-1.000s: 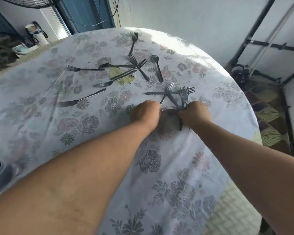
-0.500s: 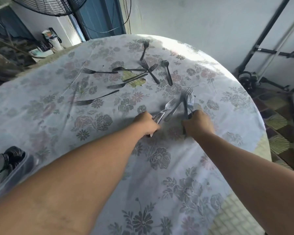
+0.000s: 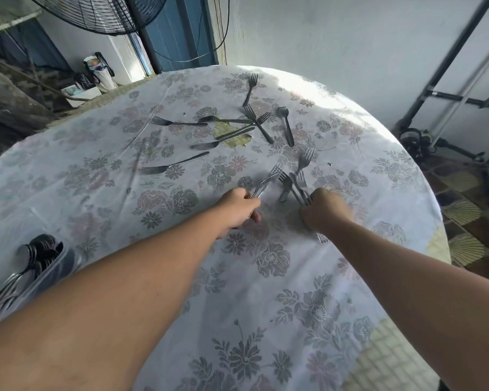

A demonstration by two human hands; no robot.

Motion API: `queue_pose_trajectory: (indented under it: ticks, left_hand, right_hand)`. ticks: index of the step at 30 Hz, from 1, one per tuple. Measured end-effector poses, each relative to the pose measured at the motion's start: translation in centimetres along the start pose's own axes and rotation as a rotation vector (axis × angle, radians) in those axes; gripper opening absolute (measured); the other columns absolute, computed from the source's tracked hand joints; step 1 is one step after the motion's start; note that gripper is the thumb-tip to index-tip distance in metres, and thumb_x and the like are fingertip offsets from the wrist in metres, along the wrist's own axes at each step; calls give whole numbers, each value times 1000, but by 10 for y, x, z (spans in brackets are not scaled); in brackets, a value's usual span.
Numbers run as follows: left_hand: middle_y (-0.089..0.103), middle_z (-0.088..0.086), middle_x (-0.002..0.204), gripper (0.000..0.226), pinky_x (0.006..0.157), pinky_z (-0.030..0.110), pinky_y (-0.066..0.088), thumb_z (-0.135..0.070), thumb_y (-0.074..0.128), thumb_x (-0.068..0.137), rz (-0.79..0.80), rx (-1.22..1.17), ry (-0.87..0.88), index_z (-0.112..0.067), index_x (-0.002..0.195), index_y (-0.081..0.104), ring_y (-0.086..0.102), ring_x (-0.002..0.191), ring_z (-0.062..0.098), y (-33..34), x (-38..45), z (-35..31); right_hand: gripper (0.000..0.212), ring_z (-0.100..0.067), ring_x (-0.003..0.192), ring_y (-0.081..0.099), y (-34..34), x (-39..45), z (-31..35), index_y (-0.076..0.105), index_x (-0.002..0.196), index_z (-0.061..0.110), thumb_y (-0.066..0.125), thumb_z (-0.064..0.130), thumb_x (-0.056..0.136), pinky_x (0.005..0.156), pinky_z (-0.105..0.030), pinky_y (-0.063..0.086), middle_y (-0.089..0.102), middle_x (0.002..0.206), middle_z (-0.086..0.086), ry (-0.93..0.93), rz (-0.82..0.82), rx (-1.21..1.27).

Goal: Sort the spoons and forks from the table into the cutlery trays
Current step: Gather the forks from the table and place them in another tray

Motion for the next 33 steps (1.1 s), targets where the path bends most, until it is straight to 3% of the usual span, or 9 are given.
queue_pose_trajectory:
  ticks: [4, 8, 12, 14, 18, 21, 25, 29, 33]
  left_hand:
    - [78, 1, 83, 12, 49, 27, 30, -15, 46, 97, 60, -184, -1, -16, 108, 52, 40, 61, 12, -2, -10, 4]
    - [55, 1, 77, 9, 54, 27, 31, -20, 44, 102, 49, -314, -6, -17, 99, 53, 40, 66, 13, -13, -27, 12]
    - [47, 0, 79, 20, 50, 25, 32, -35, 51, 106, 25, -418, -4, -15, 107, 54, 38, 60, 11, -30, -39, 32]
    - [46, 0, 72, 20, 48, 26, 31, -35, 51, 106, 21, -509, 6, -16, 102, 52, 36, 55, 12, -37, -48, 43]
    - [50, 3, 72, 13, 46, 24, 29, -17, 47, 105, 44, -589, 21, -16, 92, 45, 33, 48, 11, -52, -79, 64]
    - [48, 0, 73, 12, 45, 24, 26, -15, 47, 102, 55, -540, 52, -18, 90, 47, 33, 49, 10, -72, -105, 81]
    - [48, -3, 71, 2, 45, 22, 24, -18, 55, 100, 42, -526, 53, -18, 98, 55, 33, 48, 8, -102, -142, 107]
    - [52, 0, 75, 6, 45, 22, 23, -19, 61, 100, 14, -549, 3, -13, 99, 58, 32, 46, 9, -118, -165, 138]
    - [63, 2, 79, 19, 45, 23, 26, -19, 53, 105, -48, -577, -33, -4, 115, 59, 35, 50, 12, -130, -180, 154]
  right_hand:
    - [13, -27, 66, 64, 12, -12, 6, 67, 81, 5, 58, 13, 83, 55, -34, 54, 67, 77, -12, 74, 44, 316]
    - [17, -23, 52, 52, 30, -36, 19, 62, 82, 5, 46, 8, 87, 45, -19, 36, 64, 72, -13, 157, 51, 588]
    - [22, -22, 53, 45, 48, -71, 48, 63, 85, -1, 46, 6, 96, 50, -28, 29, 66, 77, -16, 202, 60, 818]
    - [23, -22, 52, 46, 59, -90, 63, 63, 88, -1, 44, 7, 99, 49, -28, 28, 69, 77, -16, 202, 76, 876]
    - [19, -22, 55, 46, 78, -134, 88, 62, 90, 5, 48, 14, 99, 50, -27, 28, 68, 76, -11, 213, 34, 944]
    - [17, -17, 49, 32, 90, -168, 106, 57, 82, 8, 53, 10, 98, 47, -24, 23, 45, 66, -8, 247, -16, 1039]
    - [13, -16, 49, 31, 116, -195, 139, 59, 86, 10, 59, 12, 99, 47, -23, 23, 40, 64, -6, 245, 60, 1169]
    - [12, -17, 46, 35, 129, -212, 167, 64, 93, 6, 62, 15, 100, 44, -23, 25, 48, 72, -12, 192, 117, 1213]
    - [12, -17, 47, 34, 136, -212, 188, 65, 95, 8, 62, 19, 100, 45, -24, 26, 49, 81, -15, 158, 144, 1186]
Point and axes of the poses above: each hand's wrist, its own x-axis towards the middle knuckle, its own y-axis out of the palm, z = x × y, the point moved 9 cm from there along x, towards the middle knuckle
